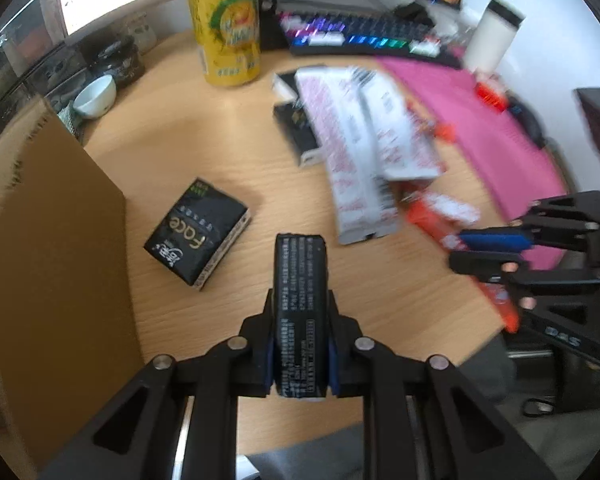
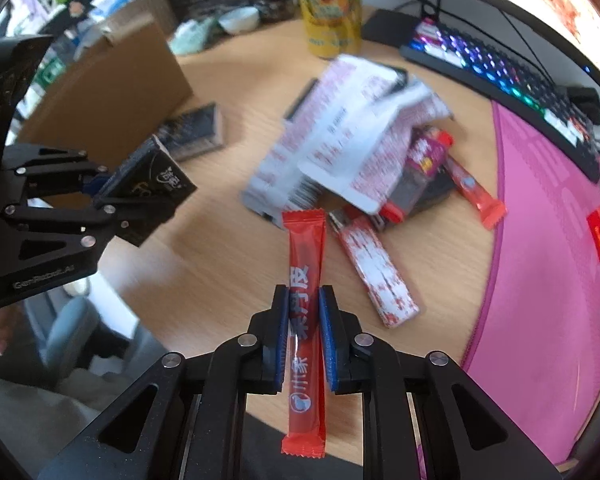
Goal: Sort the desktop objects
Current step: 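Carry the black pack and red snack stick over the cardboard box, then open both tools to drop the pack and snack stick into the box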
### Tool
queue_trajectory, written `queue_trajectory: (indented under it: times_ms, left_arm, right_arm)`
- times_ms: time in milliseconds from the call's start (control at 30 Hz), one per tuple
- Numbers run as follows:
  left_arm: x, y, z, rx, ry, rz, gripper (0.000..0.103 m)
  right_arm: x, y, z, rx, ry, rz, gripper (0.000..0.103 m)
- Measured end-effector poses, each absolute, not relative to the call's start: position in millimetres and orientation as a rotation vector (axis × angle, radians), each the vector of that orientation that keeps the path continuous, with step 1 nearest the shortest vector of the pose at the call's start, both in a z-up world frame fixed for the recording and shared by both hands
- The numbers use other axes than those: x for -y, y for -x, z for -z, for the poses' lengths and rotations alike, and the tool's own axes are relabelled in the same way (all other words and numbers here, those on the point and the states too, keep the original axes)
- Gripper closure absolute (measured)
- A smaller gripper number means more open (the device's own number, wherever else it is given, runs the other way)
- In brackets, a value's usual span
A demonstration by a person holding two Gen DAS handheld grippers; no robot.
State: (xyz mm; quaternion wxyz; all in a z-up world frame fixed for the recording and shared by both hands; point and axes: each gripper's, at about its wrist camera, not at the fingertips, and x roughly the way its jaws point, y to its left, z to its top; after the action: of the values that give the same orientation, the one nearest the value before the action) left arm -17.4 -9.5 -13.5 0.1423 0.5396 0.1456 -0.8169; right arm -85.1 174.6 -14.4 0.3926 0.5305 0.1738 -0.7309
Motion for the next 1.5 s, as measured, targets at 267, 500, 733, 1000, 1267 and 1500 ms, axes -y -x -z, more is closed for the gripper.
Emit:
queue_trajectory:
  times_ms: [267,500,733,1000,1267,1500]
  left_arm:
    - [34.7,-39.9,-68.5,-0.414,-1.298,2.419,0.083]
    - [94.2,-110.2,-93.5,-0.428,-1.106,2.209,0.083]
    - [134.5,-138.9,-67.2,-0.500,-1.132,2.116,0.083]
    - [144.2,-155.2,-52.8,-0.530,-1.129,2.083,0.081]
    - [138.1,-155.6,-62.0,-0.501,-1.090,2.088,0.042]
    - [118.4,-137.1,-77.8,-0.468,-1.089,2.132,0.042]
  right_arm:
    - [-115.9,67.9,-59.4,-0.431,-1.149,1.726,0.086]
    - [-22.4,38.9,-112.4,-0.459,-1.000,1.600,0.086]
    - [65.5,19.4,-109.7,-0.488,-1.012,1.506,0.086]
    - [88.7,4.2,-90.0,-0.581,-1.023,1.507,0.083]
    - [78.4,18.8,-88.3,-0.517,-1.057,1.526,0.082]
    - [20.5,38.6,-108.2,-0.463,-1.023,1.601,0.082]
